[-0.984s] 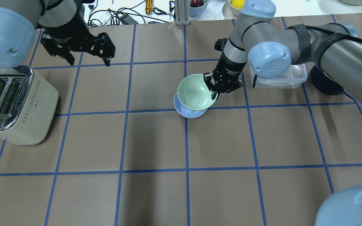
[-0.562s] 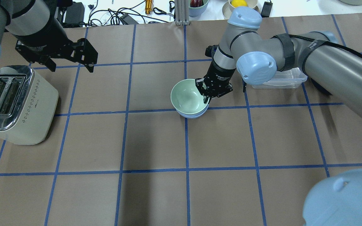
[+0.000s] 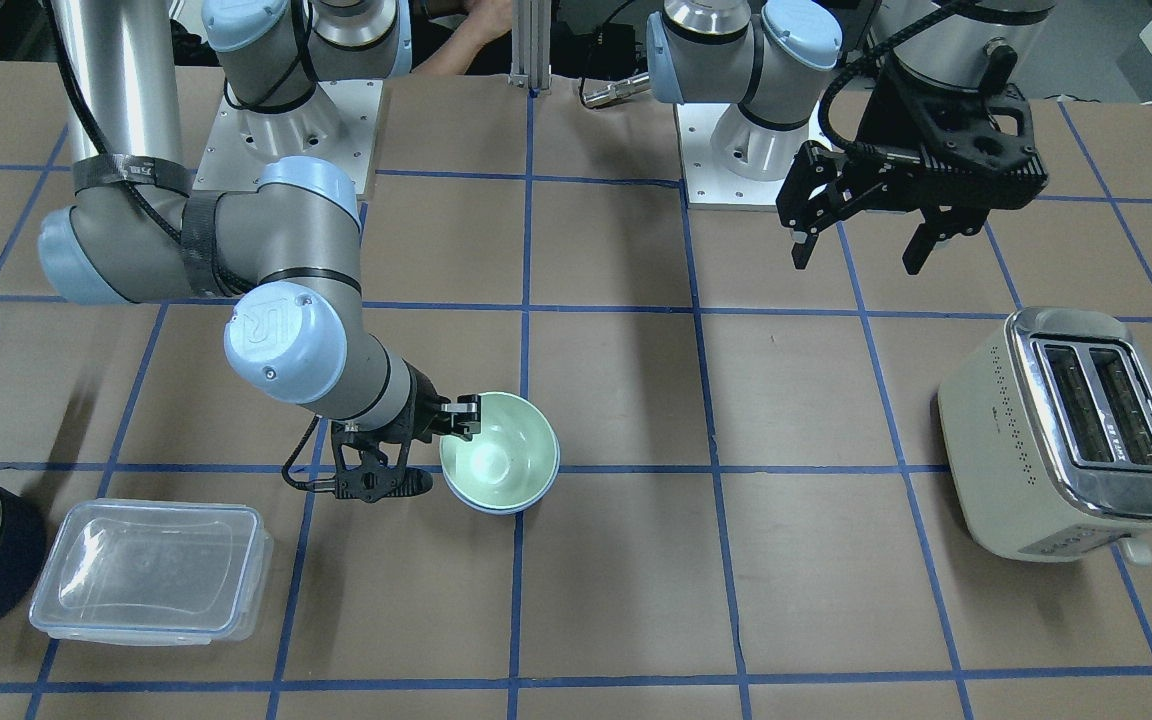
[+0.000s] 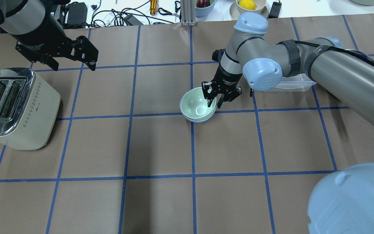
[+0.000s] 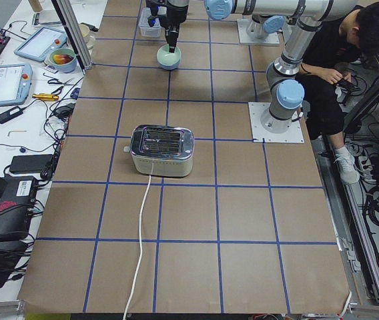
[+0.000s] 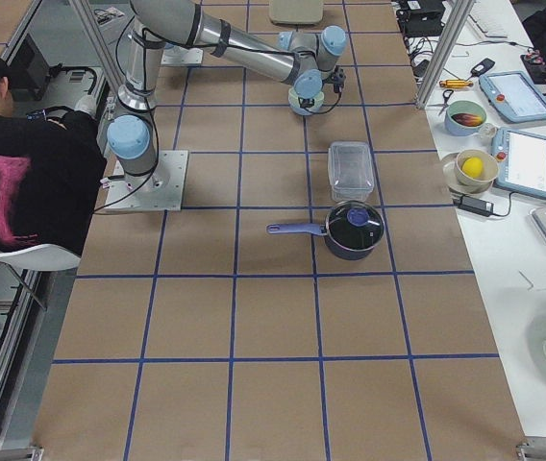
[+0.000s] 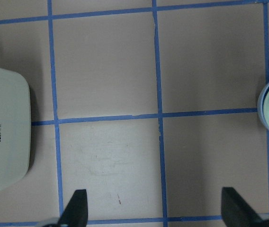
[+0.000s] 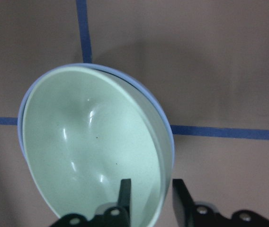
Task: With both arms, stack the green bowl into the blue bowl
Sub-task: 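Open the right gripper and release the green bowl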
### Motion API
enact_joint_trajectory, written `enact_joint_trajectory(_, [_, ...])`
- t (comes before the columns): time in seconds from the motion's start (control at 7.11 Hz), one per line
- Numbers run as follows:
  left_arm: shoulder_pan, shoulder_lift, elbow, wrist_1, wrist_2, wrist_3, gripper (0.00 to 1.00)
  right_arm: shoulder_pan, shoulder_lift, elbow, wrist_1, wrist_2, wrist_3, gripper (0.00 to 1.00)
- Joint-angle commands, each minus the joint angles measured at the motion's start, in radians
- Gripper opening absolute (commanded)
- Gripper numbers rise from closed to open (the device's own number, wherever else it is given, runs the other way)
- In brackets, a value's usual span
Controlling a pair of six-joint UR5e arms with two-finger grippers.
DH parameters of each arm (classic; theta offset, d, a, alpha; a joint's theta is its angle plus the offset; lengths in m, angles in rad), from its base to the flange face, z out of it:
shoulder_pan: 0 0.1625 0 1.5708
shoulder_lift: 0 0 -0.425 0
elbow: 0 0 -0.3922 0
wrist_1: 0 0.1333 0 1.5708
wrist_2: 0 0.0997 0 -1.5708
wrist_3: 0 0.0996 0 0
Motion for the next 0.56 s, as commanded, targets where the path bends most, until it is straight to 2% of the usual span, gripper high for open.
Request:
enact_joint_trajectory(0.0, [0.007, 0.001, 0.002, 0.006, -0.003, 0.051, 1.0, -0.037, -0.083, -0.012, 0.02, -0.059, -0.004, 1.0])
enact_joint_trajectory(0.14, [0.005, -0.004, -0.001, 0.006, -0.008, 0.042, 1.0, -0.069, -0.164, -0.008, 0.113, -0.089, -0.008, 1.0])
enact_joint_trajectory(0.28, [0.005, -0.003, -0.007, 0.006, -0.002, 0.043, 1.0, -0.101, -0.235, -0.008, 0.209, -0.185, -0.063, 1.0])
enact_joint_trajectory(0.42, [0.004, -0.003, -0.007, 0.006, -0.008, 0.042, 1.0, -0.121, -0.303, -0.006, 0.239, -0.278, -0.082, 1.0])
